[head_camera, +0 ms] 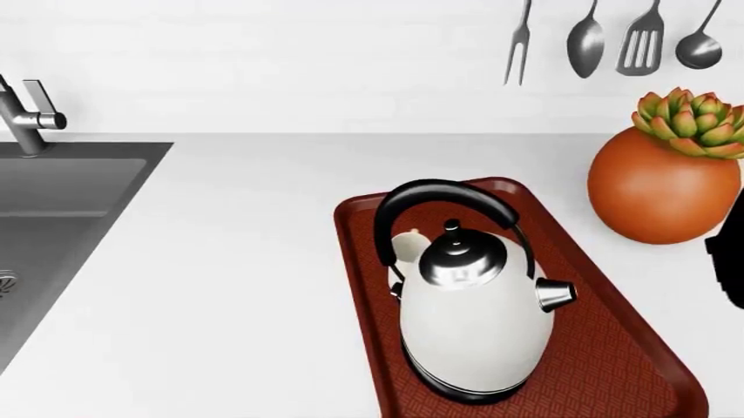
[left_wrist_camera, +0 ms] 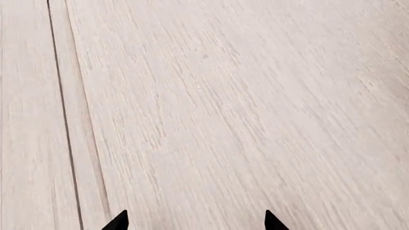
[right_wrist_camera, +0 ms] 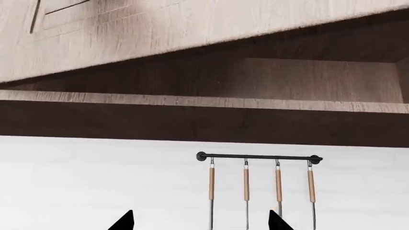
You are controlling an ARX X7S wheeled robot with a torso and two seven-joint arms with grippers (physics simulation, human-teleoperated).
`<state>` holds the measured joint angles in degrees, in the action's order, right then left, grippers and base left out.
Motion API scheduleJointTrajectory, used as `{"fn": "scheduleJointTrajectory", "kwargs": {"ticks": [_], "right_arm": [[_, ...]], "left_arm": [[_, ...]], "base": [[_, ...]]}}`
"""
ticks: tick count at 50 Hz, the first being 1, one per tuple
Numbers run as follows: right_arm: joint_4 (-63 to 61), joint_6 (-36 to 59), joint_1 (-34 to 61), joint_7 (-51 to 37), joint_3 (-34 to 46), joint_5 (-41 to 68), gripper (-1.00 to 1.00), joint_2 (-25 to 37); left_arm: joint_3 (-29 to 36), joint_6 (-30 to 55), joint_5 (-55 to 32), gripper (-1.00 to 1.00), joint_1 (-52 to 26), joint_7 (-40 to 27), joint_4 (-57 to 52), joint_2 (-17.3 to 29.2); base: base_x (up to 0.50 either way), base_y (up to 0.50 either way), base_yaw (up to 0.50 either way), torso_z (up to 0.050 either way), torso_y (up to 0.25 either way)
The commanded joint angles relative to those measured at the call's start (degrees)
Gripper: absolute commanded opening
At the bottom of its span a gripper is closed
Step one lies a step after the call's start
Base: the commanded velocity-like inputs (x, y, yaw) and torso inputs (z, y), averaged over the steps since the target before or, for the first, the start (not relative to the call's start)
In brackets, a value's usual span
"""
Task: Pick the kettle from the counter and place it on the tray. Then pick the mug from the cabinet and place it on the tray. Then close the cabinet doors.
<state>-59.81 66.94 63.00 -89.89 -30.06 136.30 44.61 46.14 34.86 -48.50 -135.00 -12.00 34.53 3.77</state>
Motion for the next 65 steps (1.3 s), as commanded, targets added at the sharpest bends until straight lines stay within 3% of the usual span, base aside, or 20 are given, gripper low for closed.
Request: {"fn": "scheduleJointTrajectory", "kwargs": {"ticks": [1,15,28,31,37,39,41,48,54,60,65], "right_arm": [[-0.16,0.04,0.00,-0.03,-0.42,0.54,1.00,-0.43],[-0.16,1.93,-1.63,-0.01,-2.46,0.96,1.00,-1.91],[-0.14,3.00,-2.71,0.04,-3.35,0.88,1.00,-3.11],[-0.14,2.66,-2.24,0.05,-3.59,1.10,1.00,-3.37],[-0.16,2.37,-1.53,0.00,-2.39,0.56,1.00,-3.39],[-0.16,2.11,-1.01,-0.02,-1.72,0.29,1.00,-3.27],[-0.16,1.83,-0.45,-0.02,-1.03,-0.08,1.00,-3.21],[-0.17,-0.53,2.85,-0.05,4.75,-3.20,1.00,-2.27],[-0.17,-4.49,6.42,-0.07,8.40,-3.98,1.00,0.63],[-0.18,-6.93,8.85,-0.07,11.58,-5.11,1.00,2.20],[-0.18,-7.61,10.08,-0.07,13.55,-5.94,1.00,2.38]], "left_arm": [[25.76,6.22,-19.75,1.00,0.12,6.72,7.57,-3.75],[41.33,1.16,-16.63,1.00,0.51,5.98,5.58,-3.76],[41.33,0.28,-15.29,1.00,1.74,5.96,6.85,-3.76],[35.31,-2.57,-17.06,1.00,0.07,5.78,9.83,-3.75],[0.49,5.05,-4.91,1.00,0.05,4.62,5.20,-1.49],[-5.13,6.73,-5.47,1.00,0.42,2.36,0.11,0.90],[-11.10,9.12,-10.64,1.00,2.31,-4.43,-7.43,4.17],[-23.86,17.73,-30.26,1.00,13.33,-25.92,-42.24,15.22],[-32.82,17.73,-45.88,1.00,27.84,-41.84,-64.25,26.15],[-40.50,13.87,-55.52,1.00,40.18,-49.57,-80.10,34.83],[-46.12,11.08,-58.49,1.00,48.27,-51.40,-86.12,38.96]], "base": [[0.00,0.00,0.00,0.000,0.000],[0.00,0.00,0.00,0.000,0.000],[0.00,0.00,0.00,0.000,0.000],[0.00,0.00,0.00,0.000,0.000],[0.00,0.00,0.00,0.000,0.000],[0.00,0.00,0.00,0.000,0.000],[0.00,0.00,0.00,0.000,0.000],[0.00,0.00,0.00,0.000,0.000],[0.00,-0.02,0.00,0.000,0.000],[0.00,-0.44,0.00,0.000,0.000],[0.00,-0.50,0.00,0.000,0.000]]}}
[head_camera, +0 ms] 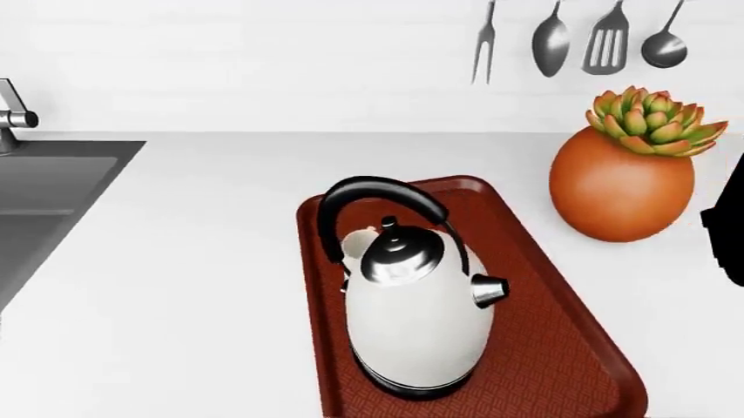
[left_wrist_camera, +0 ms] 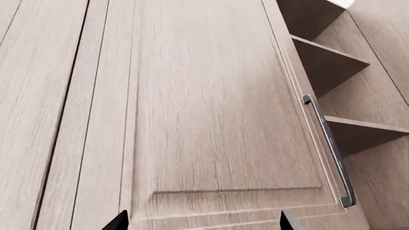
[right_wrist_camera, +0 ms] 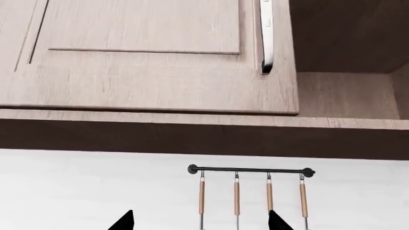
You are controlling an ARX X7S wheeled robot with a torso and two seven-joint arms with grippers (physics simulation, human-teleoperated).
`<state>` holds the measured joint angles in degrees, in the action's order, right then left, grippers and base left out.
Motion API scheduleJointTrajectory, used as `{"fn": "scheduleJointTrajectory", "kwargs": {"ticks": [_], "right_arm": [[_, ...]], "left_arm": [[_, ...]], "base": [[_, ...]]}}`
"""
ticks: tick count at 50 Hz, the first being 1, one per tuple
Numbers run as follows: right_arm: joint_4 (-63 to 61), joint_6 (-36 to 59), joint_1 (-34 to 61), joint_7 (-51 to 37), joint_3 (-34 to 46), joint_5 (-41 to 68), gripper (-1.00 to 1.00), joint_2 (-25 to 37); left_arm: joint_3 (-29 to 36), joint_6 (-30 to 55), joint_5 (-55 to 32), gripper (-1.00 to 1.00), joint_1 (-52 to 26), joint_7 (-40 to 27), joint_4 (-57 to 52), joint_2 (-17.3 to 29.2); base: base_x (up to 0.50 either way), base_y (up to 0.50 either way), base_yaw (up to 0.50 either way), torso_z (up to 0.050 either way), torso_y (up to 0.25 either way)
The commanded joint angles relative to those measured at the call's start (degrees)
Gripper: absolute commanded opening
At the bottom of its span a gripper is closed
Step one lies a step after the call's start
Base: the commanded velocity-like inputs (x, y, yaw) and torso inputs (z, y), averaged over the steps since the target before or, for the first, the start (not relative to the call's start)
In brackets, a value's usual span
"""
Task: Pick the kettle from the counter and place it on the tray. Then pick the mug from the cabinet and place it on the tray. Then close the cabinet doors.
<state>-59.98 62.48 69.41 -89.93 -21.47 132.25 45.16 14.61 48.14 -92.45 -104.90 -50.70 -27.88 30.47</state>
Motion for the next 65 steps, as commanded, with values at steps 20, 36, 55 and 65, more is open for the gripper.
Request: {"fn": "scheduleJointTrajectory", "kwargs": {"ticks": [20,36,55,65], "right_arm": [[0.00,-5.55,6.15,-0.02,7.78,-2.54,1.00,3.90],[0.00,-7.02,7.50,-0.01,8.37,-2.00,1.00,5.41],[0.00,-6.31,6.47,0.00,7.08,-1.99,1.00,5.15],[0.00,-5.96,5.95,0.00,6.49,-2.03,1.00,5.02]], "left_arm": [[-20.69,-4.94,-16.85,1.00,25.76,-12.43,-26.84,15.08],[-20.44,-5.68,-17.88,1.00,25.43,-13.53,-26.88,14.98],[-21.52,-5.49,-16.93,1.00,28.09,-12.56,-27.31,14.55],[-22.00,-5.50,-16.60,1.00,29.06,-12.31,-27.46,14.38]], "base": [[0.00,-0.50,0.00,0.000,0.000],[0.00,-0.50,0.00,0.000,0.000],[0.00,-0.50,0.00,0.000,0.000],[0.00,-0.50,0.00,0.000,0.000]]}}
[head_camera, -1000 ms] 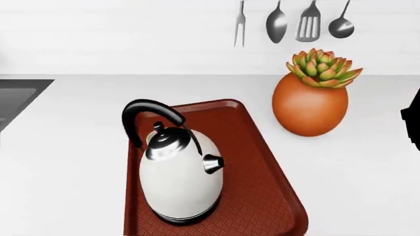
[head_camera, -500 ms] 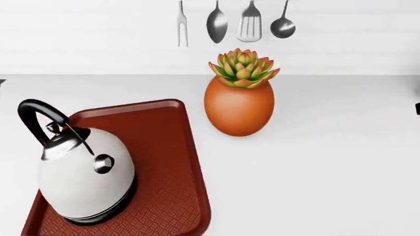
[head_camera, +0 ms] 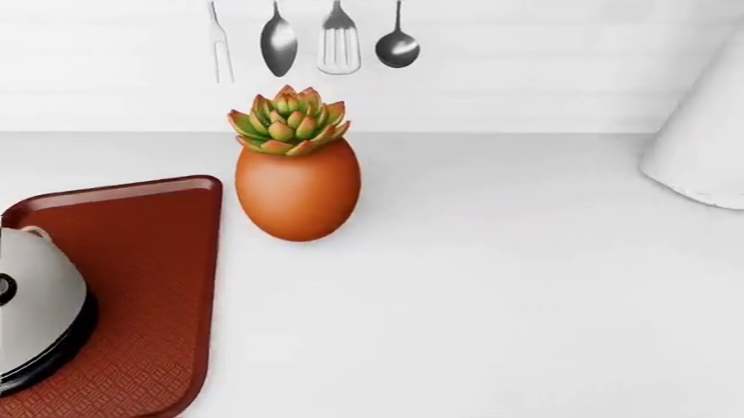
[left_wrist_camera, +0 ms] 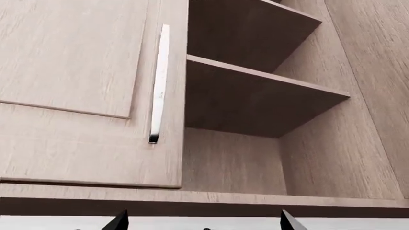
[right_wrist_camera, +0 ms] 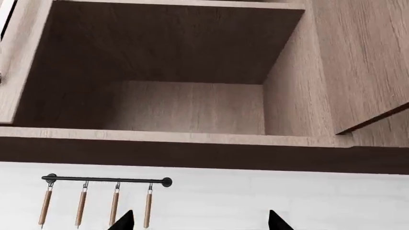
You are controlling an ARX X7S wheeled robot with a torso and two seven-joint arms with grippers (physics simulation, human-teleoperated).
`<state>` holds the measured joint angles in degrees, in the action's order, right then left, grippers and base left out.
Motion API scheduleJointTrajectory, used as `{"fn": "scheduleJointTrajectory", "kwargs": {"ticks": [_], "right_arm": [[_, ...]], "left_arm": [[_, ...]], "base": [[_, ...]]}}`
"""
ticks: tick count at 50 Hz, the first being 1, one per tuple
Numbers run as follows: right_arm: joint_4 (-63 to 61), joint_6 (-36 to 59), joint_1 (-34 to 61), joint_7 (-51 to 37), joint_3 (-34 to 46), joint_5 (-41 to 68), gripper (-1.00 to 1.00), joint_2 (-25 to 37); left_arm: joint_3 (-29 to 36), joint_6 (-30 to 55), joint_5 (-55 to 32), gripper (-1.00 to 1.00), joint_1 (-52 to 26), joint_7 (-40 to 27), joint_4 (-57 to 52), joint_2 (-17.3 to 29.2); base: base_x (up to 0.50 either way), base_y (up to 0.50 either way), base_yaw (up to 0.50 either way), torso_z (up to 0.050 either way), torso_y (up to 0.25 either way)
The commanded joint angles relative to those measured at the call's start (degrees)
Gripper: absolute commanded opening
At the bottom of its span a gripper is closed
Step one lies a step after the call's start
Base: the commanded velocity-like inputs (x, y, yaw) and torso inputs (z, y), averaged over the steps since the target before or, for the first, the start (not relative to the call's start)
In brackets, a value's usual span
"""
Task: Pick the kettle from the counter and place it on the tray. Then pick the mug from the cabinet and place it on the tray. Then close the cabinet doors.
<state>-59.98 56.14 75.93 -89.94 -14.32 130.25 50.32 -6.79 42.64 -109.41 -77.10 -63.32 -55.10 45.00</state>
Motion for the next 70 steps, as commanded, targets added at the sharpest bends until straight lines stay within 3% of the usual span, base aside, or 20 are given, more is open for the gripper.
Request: {"fn": "scheduleJointTrajectory", "kwargs": {"ticks": [1,22,38,44,49,57,68,69,70], "right_arm": [[0.00,0.44,-0.65,0.00,-0.86,0.08,1.00,-0.17],[0.00,1.40,-0.47,0.00,-1.28,-0.97,1.00,1.21],[8.50,-1.60,-8.72,0.43,-7.00,-7.53,1.00,26.00],[12.68,0.50,-10.56,1.00,-13.65,-7.90,1.00,29.53],[15.43,1.89,-8.16,6.28,-15.10,-11.83,1.00,32.77],[17.38,-5.34,-6.32,19.79,-13.17,-19.04,1.00,39.62],[19.68,-5.30,-4.17,31.20,-14.90,-24.56,1.00,39.68],[28.27,3.30,4.42,22.60,-6.30,-15.96,1.00,31.08],[20.64,-5.30,-4.17,31.20,-14.90,-24.56,1.00,39.68]], "left_arm": [[-0.60,0.10,0.46,1.00,1.48,0.40,-0.35,-0.21],[-1.60,0.53,1.59,1.00,3.96,1.65,-0.65,-0.76],[-2.03,0.85,1.98,1.00,5.32,2.24,-0.94,-1.01],[-1.82,0.81,2.01,1.00,4.63,1.90,-1.15,-1.18],[-1.57,0.82,1.72,1.00,4.21,1.83,-1.13,-1.24],[-1.69,1.02,2.35,1.00,5.17,2.35,-1.13,-1.91],[-2.69,1.13,2.59,1.00,6.96,3.23,-1.61,-2.09],[-2.81,1.12,2.63,1.00,7.07,3.30,-1.62,-2.12],[-2.95,1.05,2.64,1.00,7.23,3.32,-1.61,-2.17]], "base": [[0.00,-0.50,0.00,0.000,0.000],[0.00,-0.45,0.00,0.000,0.000],[0.00,0.00,0.00,0.000,0.000],[0.00,0.00,0.00,0.000,0.000],[0.00,0.00,0.00,0.000,0.000],[0.00,0.00,0.00,0.000,0.000],[0.00,0.00,0.00,0.000,0.000],[0.00,0.00,0.00,0.000,0.000],[0.00,0.00,0.00,0.000,0.000]]}}
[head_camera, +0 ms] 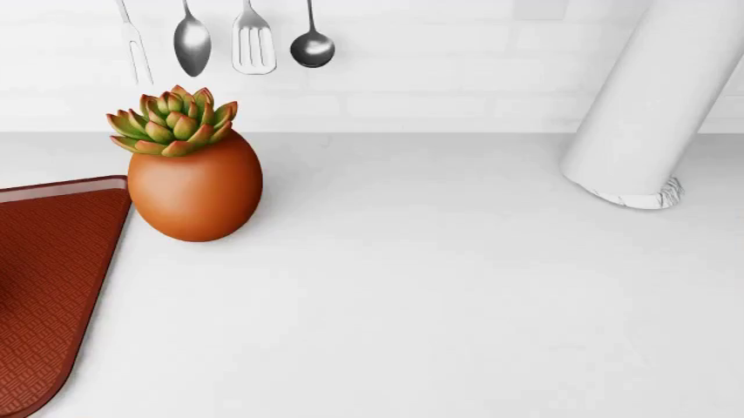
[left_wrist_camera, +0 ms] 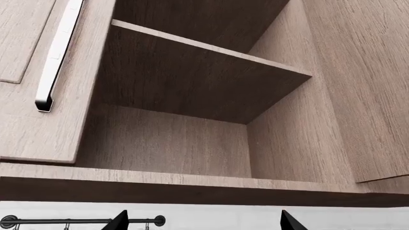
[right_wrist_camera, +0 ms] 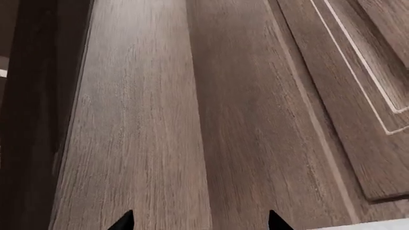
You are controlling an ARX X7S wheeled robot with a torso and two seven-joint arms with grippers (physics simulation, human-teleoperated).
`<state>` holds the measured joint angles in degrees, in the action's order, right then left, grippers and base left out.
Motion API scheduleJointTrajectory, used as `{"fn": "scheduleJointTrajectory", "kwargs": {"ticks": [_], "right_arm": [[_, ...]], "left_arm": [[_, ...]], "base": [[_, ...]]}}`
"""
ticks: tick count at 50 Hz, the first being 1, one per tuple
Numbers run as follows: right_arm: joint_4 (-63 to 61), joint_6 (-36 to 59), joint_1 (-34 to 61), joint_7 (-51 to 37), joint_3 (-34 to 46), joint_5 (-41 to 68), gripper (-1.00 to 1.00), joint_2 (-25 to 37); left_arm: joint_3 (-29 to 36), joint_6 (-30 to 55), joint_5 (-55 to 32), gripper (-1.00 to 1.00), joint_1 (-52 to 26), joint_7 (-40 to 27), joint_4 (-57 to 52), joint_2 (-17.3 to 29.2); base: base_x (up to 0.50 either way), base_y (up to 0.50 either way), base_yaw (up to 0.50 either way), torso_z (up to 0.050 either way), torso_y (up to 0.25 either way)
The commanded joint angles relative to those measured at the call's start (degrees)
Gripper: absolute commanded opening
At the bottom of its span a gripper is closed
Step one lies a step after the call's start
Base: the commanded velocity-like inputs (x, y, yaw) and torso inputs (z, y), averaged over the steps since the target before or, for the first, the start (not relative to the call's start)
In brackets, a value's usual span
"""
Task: Pick the kettle from the counter and place it on the tray. Then pick the mug from the cabinet and place it on the tray. Then close the cabinet doors.
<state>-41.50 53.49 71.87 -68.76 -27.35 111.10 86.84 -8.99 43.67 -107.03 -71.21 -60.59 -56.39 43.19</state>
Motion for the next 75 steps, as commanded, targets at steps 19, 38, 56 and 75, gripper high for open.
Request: {"fn": "scheduleJointTrajectory", "kwargs": {"ticks": [19,38,56,75], "right_arm": [[23.26,36.44,63.12,-6.27,33.54,-12.20,1.00,-56.33],[23.08,36.46,63.12,7.16,34.25,-27.83,1.00,-63.12],[35.92,26.44,60.23,28.06,31.69,-46.99,1.00,-74.43],[54.73,9.57,52.74,42.73,35.32,-53.58,1.00,-79.91]], "left_arm": [[-5.65,0.09,0.76,1.00,6.73,3.92,-1.31,0.25],[-10.03,0.50,2.33,1.00,11.84,6.93,-1.37,-0.29],[-12.24,1.12,3.69,1.00,15.03,8.96,-1.29,-1.35],[-15.60,1.44,4.24,1.00,18.18,11.15,-1.02,-1.38]], "base": [[0.00,0.00,0.00,0.000,0.000],[0.00,0.00,0.00,0.006,0.007],[0.00,0.00,0.00,0.001,0.000],[0.00,0.00,0.00,0.001,0.000]]}}
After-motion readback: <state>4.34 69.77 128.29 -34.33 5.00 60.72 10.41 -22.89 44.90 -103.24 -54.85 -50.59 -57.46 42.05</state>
